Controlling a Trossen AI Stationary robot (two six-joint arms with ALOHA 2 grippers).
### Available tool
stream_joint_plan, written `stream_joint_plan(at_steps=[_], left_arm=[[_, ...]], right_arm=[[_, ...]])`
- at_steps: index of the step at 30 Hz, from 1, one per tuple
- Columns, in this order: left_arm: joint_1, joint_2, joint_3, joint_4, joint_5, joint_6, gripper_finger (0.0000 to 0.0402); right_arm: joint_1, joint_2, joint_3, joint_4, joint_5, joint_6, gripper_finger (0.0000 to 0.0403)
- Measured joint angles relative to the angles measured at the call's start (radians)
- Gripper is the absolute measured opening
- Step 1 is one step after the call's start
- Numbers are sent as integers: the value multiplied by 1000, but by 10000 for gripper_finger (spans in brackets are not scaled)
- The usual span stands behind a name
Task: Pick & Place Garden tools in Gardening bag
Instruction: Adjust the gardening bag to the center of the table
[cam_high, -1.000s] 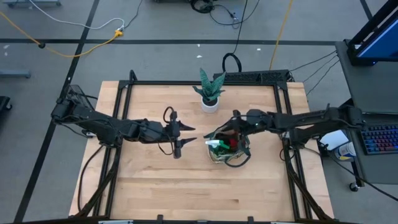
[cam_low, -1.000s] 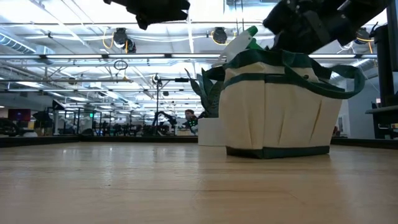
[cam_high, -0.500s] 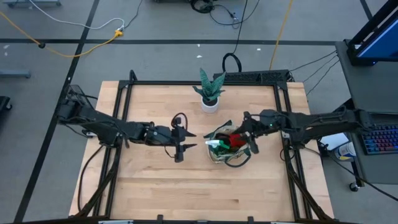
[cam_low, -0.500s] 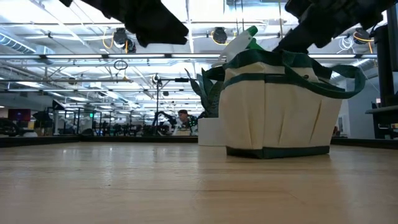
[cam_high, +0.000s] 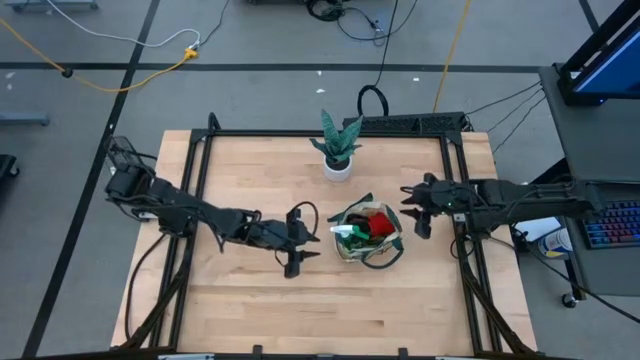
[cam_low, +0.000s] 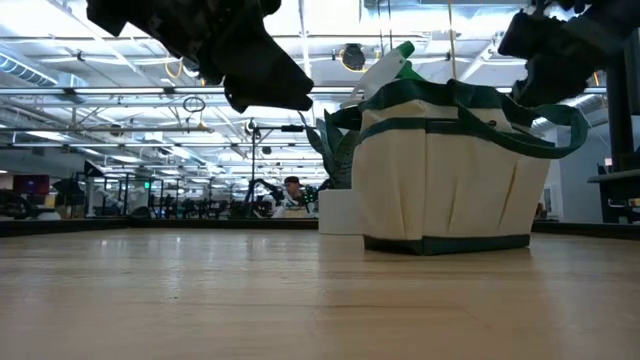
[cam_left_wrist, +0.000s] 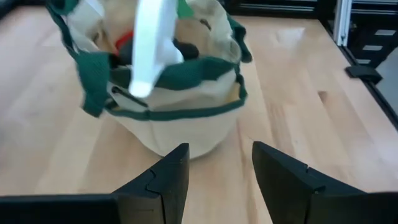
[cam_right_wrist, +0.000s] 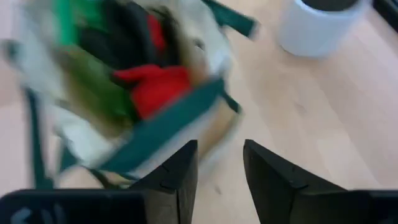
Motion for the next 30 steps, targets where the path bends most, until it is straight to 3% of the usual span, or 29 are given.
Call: stream_joint_plan(at_steps=[6,10,16,22,30], left_arm=[[-18,8,0,21,1,-52,182],[-29,8,0,50,0,-48,182],[-31,8,0,61,0,-15,182],[-31,8,0,67,1,-20,182],[-31,8,0,48,1,-16,182]], right_arm=[[-1,14,1,-19,105,57,118],[-9,55,-18,-61,102,131,118],[-8,135,-139,79,3,178,118],[-8,204,-232,278,-11,194,118],[6,294,-315,556,-163,272,118]])
